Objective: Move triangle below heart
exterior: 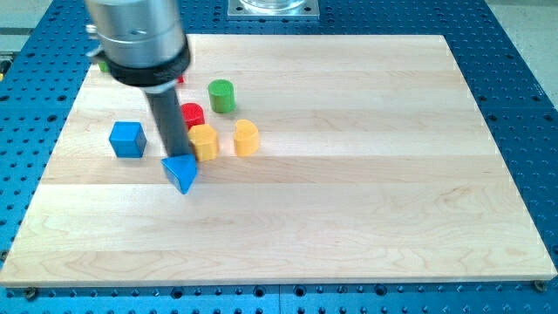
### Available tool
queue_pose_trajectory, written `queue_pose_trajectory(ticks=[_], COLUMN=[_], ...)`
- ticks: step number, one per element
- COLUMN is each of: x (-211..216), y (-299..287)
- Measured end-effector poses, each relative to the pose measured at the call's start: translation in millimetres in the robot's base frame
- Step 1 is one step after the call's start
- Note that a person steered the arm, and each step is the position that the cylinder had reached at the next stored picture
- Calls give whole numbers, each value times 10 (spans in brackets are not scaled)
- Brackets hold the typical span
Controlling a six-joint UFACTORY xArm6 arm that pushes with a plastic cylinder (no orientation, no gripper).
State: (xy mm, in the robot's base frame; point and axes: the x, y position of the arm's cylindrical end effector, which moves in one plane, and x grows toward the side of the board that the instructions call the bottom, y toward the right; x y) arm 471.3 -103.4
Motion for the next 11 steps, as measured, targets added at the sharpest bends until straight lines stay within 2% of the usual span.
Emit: queue_pose_trajectory(ticks=[1, 2, 3, 4, 5, 6, 7, 8, 9, 10, 11], x=[182, -98, 312, 442, 303, 69, 14, 438, 386, 227, 724], y=[147, -356, -649, 71, 355, 322, 727, 1096, 1080, 651, 588])
